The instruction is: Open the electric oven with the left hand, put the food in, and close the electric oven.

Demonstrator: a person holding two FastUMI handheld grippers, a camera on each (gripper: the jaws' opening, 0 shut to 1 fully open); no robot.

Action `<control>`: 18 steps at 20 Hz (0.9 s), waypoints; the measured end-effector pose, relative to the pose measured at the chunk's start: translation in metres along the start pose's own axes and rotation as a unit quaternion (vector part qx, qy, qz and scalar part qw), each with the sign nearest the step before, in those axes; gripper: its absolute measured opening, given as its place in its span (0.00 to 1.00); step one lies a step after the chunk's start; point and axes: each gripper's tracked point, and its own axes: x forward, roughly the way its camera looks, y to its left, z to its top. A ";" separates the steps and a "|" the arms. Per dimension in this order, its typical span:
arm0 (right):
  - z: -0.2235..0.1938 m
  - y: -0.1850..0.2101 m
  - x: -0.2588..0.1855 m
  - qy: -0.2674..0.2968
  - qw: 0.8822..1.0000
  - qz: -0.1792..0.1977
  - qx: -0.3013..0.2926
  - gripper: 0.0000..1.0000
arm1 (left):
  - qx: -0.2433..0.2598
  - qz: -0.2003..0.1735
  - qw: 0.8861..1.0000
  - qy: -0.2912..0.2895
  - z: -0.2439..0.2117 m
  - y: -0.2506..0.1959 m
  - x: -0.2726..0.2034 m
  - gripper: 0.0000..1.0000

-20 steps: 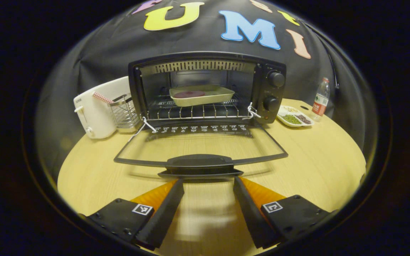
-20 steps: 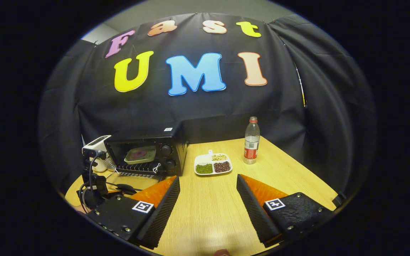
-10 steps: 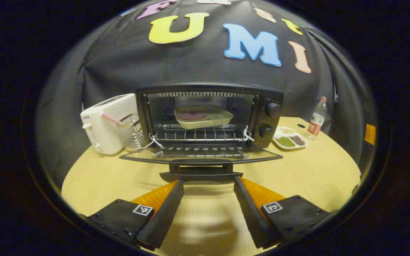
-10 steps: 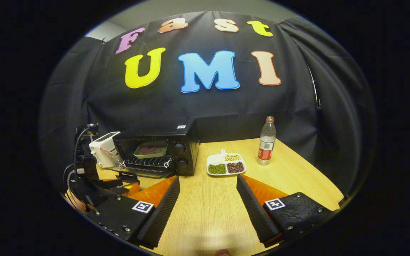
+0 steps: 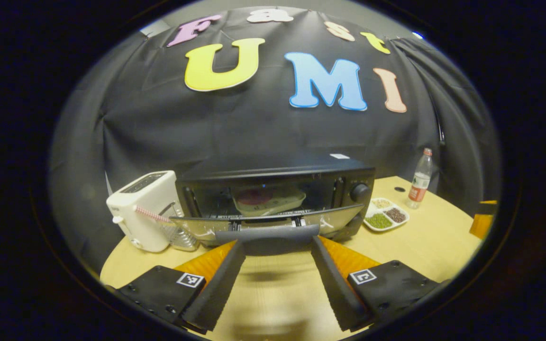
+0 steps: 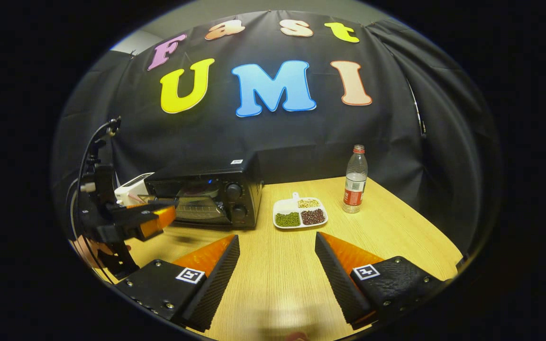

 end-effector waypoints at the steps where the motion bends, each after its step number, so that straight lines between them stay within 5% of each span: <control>1: 0.002 -0.001 -0.001 -0.002 1.000 0.000 0.002 0.98 | 0.002 0.002 1.000 -0.012 0.012 0.002 0.001 0.91; 2: 0.006 -0.003 -0.002 -0.006 1.000 0.000 0.002 0.98 | 0.003 0.002 1.000 -0.025 0.024 0.002 0.000 1.00; 12: 0.083 -0.051 -0.043 -0.102 0.995 0.010 -0.013 0.98 | -0.004 0.026 0.989 -0.146 0.130 -0.042 -0.133 1.00; 15: 0.097 -0.070 -0.062 -0.123 0.992 0.012 -0.023 0.98 | -0.006 0.044 0.985 -0.167 0.143 -0.054 -0.186 0.91; 16: 0.100 -0.076 -0.070 -0.128 0.991 0.013 -0.031 0.98 | -0.005 0.052 0.984 -0.172 0.146 -0.057 -0.202 1.00; 18: 0.104 -0.086 -0.085 -0.137 0.989 0.009 -0.048 0.98 | -0.004 0.060 0.983 -0.175 0.144 -0.064 -0.230 1.00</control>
